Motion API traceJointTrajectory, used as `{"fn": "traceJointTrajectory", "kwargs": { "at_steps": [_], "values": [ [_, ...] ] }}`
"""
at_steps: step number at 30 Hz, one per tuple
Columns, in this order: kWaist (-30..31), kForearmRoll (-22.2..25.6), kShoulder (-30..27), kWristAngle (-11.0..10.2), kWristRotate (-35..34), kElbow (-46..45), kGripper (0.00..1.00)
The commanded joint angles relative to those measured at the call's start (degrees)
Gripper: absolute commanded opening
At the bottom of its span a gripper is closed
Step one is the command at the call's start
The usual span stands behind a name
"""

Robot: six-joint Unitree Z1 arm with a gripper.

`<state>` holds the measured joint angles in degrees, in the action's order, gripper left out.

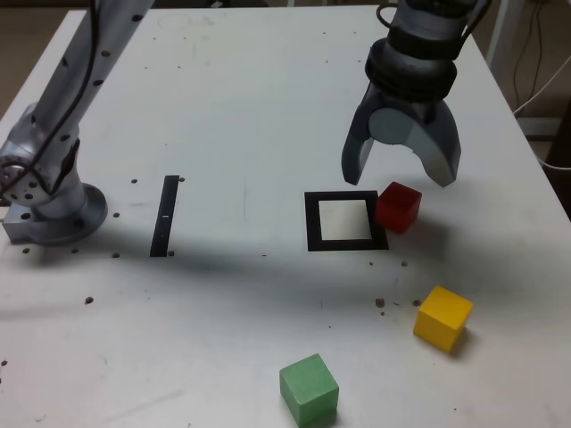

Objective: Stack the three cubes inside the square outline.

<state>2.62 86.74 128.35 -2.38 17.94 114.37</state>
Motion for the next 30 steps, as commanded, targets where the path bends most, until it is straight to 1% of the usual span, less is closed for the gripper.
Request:
{"fn": "traceJointTrajectory", "kwargs": {
  "at_steps": [1, 6, 12, 15, 24, 30],
  "values": [
    [0.1, 0.08, 0.49, -0.04, 0.26, 0.23, 0.99],
    [0.3, 0.01, 0.62, -0.56, 2.8, 0.29, 0.99],
    [1.19, -0.81, 0.86, -1.64, 12.35, 1.07, 1.0],
    [1.43, -1.08, 0.95, -1.71, 15.05, 1.25, 1.0],
    [1.51, -1.08, 1.68, -1.84, 15.63, 1.24, 0.99],
    [1.51, -1.13, 4.59, -1.92, 15.58, 2.17, 0.98]
  ]
}}
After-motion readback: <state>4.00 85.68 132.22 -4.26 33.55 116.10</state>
